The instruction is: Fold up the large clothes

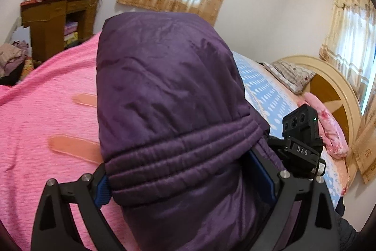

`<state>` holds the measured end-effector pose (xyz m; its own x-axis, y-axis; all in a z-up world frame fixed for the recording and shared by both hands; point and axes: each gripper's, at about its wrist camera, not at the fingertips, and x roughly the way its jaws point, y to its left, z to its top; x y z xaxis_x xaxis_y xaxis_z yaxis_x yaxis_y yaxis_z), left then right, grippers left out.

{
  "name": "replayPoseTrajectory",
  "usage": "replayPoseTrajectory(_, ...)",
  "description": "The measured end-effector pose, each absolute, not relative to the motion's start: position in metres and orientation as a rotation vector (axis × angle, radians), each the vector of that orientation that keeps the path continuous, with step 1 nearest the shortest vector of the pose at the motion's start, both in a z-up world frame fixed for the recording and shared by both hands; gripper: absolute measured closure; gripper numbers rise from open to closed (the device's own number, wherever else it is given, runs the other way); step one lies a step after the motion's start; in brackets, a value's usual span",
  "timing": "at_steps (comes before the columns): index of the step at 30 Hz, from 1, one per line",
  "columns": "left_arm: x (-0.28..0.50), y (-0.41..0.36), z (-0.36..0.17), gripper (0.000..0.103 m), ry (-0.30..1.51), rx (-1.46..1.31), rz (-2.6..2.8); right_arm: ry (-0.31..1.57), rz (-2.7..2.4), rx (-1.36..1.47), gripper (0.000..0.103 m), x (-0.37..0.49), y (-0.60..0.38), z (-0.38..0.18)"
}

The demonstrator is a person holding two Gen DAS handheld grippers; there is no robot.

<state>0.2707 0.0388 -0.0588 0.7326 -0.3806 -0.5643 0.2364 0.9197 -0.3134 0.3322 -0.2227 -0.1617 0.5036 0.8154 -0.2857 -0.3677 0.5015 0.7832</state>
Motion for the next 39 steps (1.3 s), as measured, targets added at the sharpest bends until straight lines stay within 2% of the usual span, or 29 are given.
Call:
replayPoseTrajectory(19,0.281,0.135,-0.064,0.005,0.635,-0.322,-0.134,0.862,0.978,0.595,0.047,0.403,-0.06,-0.142)
replayPoseTrajectory(32,0.302,0.189,-0.103,0.005,0.704,-0.472,-0.111,0.947,0.981,0.542,0.047,0.434,-0.009,-0.155)
replayPoseTrajectory(39,0.311,0.204,-0.116,0.0,0.714,-0.489,-0.096,0.974,0.98,0.563,0.047,0.446,0.003,-0.17)
